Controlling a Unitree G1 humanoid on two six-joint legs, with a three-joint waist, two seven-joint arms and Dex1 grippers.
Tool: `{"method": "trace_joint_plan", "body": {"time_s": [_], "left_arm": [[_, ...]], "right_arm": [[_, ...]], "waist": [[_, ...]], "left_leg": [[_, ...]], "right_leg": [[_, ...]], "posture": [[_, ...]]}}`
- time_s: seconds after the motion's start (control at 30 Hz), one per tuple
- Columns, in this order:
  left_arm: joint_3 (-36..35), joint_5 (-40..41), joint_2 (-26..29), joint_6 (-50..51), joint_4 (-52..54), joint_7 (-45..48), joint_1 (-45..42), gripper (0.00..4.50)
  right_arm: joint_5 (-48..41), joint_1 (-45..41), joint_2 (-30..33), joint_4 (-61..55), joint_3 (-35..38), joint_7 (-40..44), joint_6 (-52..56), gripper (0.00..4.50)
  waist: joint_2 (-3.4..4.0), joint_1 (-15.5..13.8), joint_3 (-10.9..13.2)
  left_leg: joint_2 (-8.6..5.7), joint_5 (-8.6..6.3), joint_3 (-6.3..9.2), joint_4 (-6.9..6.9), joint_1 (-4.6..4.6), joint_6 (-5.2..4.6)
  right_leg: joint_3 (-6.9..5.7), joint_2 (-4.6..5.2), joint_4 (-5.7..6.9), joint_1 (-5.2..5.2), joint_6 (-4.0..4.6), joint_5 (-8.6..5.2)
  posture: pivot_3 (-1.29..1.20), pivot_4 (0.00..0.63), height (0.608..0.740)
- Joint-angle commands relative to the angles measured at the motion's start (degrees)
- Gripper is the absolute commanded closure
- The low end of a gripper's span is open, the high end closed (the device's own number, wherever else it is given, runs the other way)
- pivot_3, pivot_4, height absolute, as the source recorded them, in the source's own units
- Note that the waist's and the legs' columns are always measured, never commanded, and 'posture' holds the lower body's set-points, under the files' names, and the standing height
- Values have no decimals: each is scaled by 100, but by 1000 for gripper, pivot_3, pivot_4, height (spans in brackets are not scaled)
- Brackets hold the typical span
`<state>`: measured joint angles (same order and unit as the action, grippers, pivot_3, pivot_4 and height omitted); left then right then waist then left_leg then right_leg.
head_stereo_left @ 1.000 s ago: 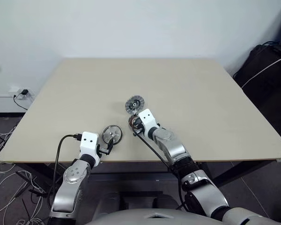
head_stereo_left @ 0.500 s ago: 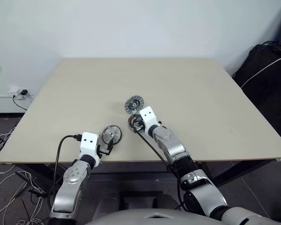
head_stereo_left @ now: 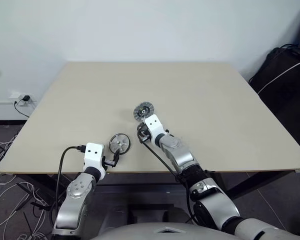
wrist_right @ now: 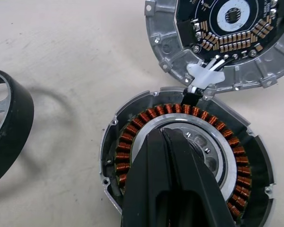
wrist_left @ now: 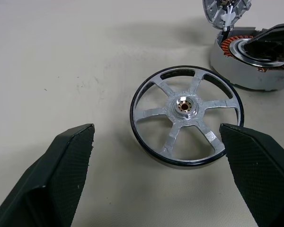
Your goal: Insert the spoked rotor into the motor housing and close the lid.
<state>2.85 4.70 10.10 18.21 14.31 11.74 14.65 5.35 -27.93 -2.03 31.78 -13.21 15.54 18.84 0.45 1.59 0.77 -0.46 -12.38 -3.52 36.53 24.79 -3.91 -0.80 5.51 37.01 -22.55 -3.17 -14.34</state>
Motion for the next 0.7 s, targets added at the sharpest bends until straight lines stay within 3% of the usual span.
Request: {"method": "trace_joint_plan", "body": {"time_s": [0.03,0.33,0.7], "left_arm": [[-10,12,-44,-122,158,-11,-43,0],[-2,16,-46,-121,150,6,-39,0],[-15,9,-41,-111,145,26,-57,0]], "right_arm": [[-78,-94,-58,-136,-11,156,-207,4470],[-53,-111,13,-218,358,-337,-375,4470],[248,-102,122,-49,29,-298,-177,4470]], "waist": [[0,1,0],[0,-6,0],[0,6,0]], "left_leg": [[0,0,0,0,0,0],[-1,0,0,0,0,0],[0,3,0,-8,-5,5]], "right_leg": [[0,0,0,0,0,0],[0,0,0,0,0,0],[1,-2,0,0,4,-2]], "posture": [[0,0,740],[0,0,740],[0,0,740]]}}
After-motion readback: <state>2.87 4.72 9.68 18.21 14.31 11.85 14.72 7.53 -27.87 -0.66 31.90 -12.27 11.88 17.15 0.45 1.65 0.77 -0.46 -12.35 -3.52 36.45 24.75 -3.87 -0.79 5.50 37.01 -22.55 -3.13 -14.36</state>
